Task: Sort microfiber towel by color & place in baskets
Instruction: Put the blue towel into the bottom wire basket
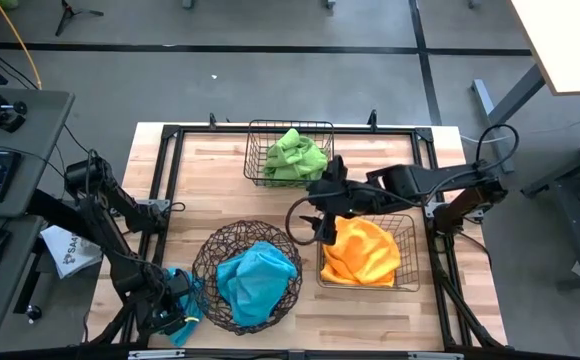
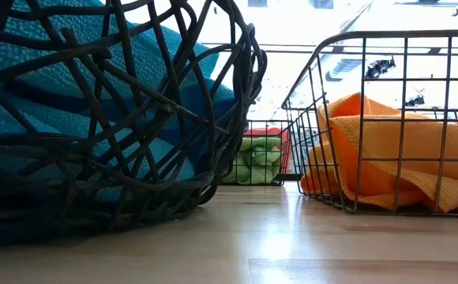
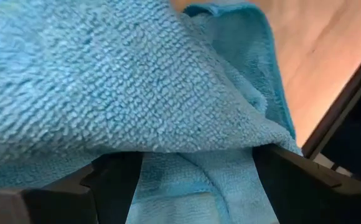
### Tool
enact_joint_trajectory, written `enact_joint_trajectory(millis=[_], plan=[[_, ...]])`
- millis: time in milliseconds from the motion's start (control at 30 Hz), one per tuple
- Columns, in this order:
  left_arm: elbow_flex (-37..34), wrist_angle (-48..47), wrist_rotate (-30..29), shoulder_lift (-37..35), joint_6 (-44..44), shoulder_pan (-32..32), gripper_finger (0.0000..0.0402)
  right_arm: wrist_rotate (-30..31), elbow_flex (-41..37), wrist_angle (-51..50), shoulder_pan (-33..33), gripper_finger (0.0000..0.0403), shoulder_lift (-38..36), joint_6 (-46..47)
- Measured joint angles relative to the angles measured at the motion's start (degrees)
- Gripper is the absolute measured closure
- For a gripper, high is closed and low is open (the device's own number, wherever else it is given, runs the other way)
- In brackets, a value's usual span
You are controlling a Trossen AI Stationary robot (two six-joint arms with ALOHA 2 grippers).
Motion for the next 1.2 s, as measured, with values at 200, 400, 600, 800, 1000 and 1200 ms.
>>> enact_joint_trajectory(millis=[200,400,600,800,1000,1200], plan=[[-0.05,-0.45,-0.75,0.19,-0.36,-0.02,0.0112,0.84,0.0,0.21,1.01,0.0082,-0.02,-0.47],[0.08,-0.5,-0.77,1.26,-0.47,0.09,0.0221,1.12,0.0,0.23,1.55,0.0082,-0.02,-0.47],[0.09,3.39,3.61,-0.17,-1.87,0.1,0.0386,1.46,0.0,0.23,1.56,0.0082,-0.04,-0.49],[5.03,3.56,6.29,-8.29,1.0,-1.25,0.0398,1.49,0.02,0.28,1.56,0.0082,-0.04,-1.71],[11.83,3.41,2.92,-22.58,0.4,0.57,0.04,1.49,0.02,0.45,1.56,0.0082,-0.07,-2.83],[22.39,-2.69,-17.02,-29.34,17.94,13.92,0.0401,2.27,0.02,3.1,2.27,0.0082,-1.97,-5.45]])
